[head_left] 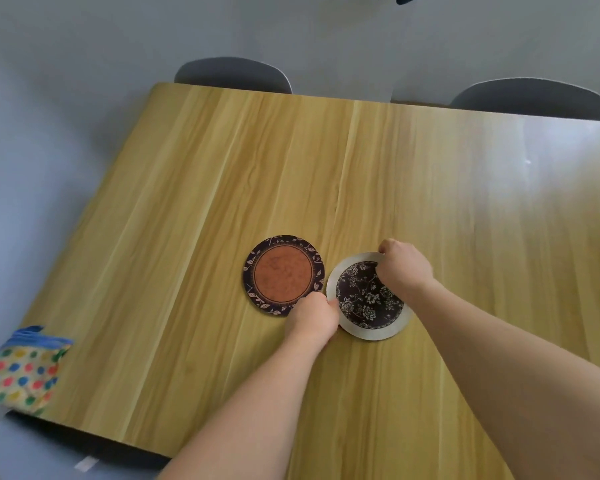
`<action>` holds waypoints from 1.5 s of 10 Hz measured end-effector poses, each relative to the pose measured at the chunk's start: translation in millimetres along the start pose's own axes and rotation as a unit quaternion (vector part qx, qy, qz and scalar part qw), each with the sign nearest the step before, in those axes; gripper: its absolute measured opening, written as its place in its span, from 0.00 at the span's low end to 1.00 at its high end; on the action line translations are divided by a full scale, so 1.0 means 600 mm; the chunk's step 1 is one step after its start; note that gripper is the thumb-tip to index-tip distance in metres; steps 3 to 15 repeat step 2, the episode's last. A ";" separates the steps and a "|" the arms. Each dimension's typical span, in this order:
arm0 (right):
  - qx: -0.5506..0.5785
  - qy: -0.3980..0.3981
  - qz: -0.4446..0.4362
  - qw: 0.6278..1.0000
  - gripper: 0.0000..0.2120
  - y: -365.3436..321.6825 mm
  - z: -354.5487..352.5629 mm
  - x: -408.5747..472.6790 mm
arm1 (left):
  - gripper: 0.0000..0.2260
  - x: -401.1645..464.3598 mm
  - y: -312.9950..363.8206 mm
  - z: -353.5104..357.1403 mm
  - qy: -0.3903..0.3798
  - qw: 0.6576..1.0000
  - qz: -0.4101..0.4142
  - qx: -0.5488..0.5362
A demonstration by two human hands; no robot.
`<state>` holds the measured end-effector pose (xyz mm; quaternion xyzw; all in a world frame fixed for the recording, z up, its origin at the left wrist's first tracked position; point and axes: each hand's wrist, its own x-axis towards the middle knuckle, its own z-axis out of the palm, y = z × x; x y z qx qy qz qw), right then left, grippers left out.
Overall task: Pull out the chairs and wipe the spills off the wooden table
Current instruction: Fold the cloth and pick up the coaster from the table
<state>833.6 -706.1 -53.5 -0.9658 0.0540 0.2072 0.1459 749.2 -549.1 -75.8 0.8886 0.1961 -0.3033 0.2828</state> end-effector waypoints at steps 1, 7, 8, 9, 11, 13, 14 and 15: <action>0.028 -0.028 -0.016 0.999 0.22 0.002 0.001 -0.012 | 0.16 -0.010 0.003 -0.014 0.002 0.999 0.018 0.028; 0.043 -0.038 -0.018 0.998 0.25 -0.006 -0.015 -0.044 | 0.13 -0.036 0.004 -0.047 -0.013 0.999 0.026 -0.025; 0.043 -0.038 -0.018 0.998 0.25 -0.006 -0.015 -0.044 | 0.13 -0.036 0.004 -0.047 -0.013 0.999 0.026 -0.025; 0.043 -0.038 -0.018 0.998 0.25 -0.006 -0.015 -0.044 | 0.13 -0.036 0.004 -0.047 -0.013 0.999 0.026 -0.025; 0.043 -0.038 -0.018 0.998 0.25 -0.006 -0.015 -0.044 | 0.13 -0.036 0.004 -0.047 -0.013 0.999 0.026 -0.025; 0.043 -0.038 -0.018 0.998 0.25 -0.006 -0.015 -0.044 | 0.13 -0.036 0.004 -0.047 -0.013 0.999 0.026 -0.025; 0.043 -0.038 -0.018 0.998 0.25 -0.006 -0.015 -0.044 | 0.13 -0.036 0.004 -0.047 -0.013 0.999 0.026 -0.025; 0.043 -0.038 -0.018 0.998 0.25 -0.006 -0.015 -0.044 | 0.13 -0.036 0.004 -0.047 -0.013 0.999 0.026 -0.025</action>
